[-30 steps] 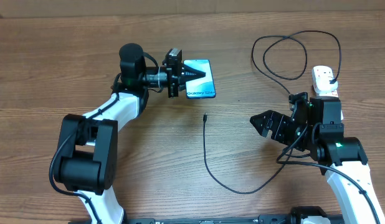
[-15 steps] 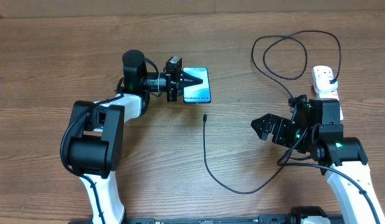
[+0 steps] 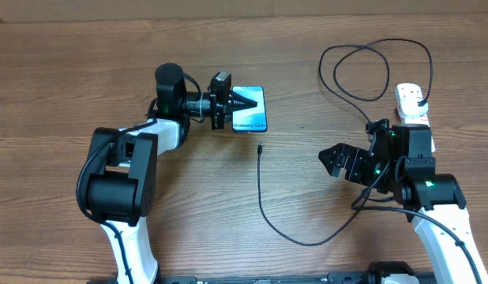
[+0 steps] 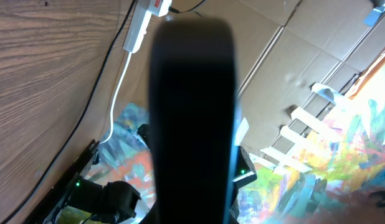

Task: Plug charger to phone and switch on socket
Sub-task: 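Lower the right gripper to the cable's USB-C plug and grasp it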

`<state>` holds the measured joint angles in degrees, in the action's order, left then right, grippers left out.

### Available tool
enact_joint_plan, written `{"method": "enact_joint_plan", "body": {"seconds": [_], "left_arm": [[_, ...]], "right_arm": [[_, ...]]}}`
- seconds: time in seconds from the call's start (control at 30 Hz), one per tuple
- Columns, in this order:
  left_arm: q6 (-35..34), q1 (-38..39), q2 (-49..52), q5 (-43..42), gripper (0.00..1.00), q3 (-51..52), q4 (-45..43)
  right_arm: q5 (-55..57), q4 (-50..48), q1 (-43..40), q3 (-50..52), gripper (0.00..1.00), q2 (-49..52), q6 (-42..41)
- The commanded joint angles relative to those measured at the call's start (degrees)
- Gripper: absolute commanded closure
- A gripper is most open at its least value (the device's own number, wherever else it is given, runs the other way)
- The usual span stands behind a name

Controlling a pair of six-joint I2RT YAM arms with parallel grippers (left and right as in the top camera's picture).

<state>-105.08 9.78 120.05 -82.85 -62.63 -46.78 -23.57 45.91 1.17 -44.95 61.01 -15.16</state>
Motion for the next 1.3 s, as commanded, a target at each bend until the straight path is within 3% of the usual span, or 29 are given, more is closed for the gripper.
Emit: {"method": "enact_joint_plan", "body": {"seconds": [0.0, 0.17, 0.23, 0.43, 0.6, 0.9, 1.27], "left_arm": [[0.00, 0.48, -0.07, -1.60, 0.95, -1.25, -0.61], [-0.35, -0.98, -0.07, 0.74, 0.95, -1.25, -0.61], [-0.35, -2.47, -0.07, 0.96, 0.96, -1.25, -0.61], [1.20, -8.28, -0.07, 1.42, 0.96, -1.25, -0.63], [2.93, -11.80, -0.07, 1.31, 0.96, -1.25, -0.61], [3.10, -12.55, -0.07, 1.16, 0.95, -1.27, -0.61], [3.10, -12.55, -0.07, 0.72, 0.96, -1.25, -0.61]], "right_arm": [[0.48, -1.31, 1.51, -0.17, 0.03, -0.79, 1.84], [1.92, -7.17, 9.40, -0.17, 0.06, -0.79, 1.70], [9.84, -10.23, 16.13, -0.17, 0.07, -0.33, 1.18], [19.19, -19.56, 28.33, -0.20, 0.16, 11.26, -0.02], [22.43, -24.28, 30.99, -1.99, 0.28, 23.02, 0.00], [28.52, -24.81, 35.04, -11.26, 0.34, 36.63, 0.66], [31.69, -27.56, 37.68, -12.46, 0.46, 42.32, 0.63]]}}
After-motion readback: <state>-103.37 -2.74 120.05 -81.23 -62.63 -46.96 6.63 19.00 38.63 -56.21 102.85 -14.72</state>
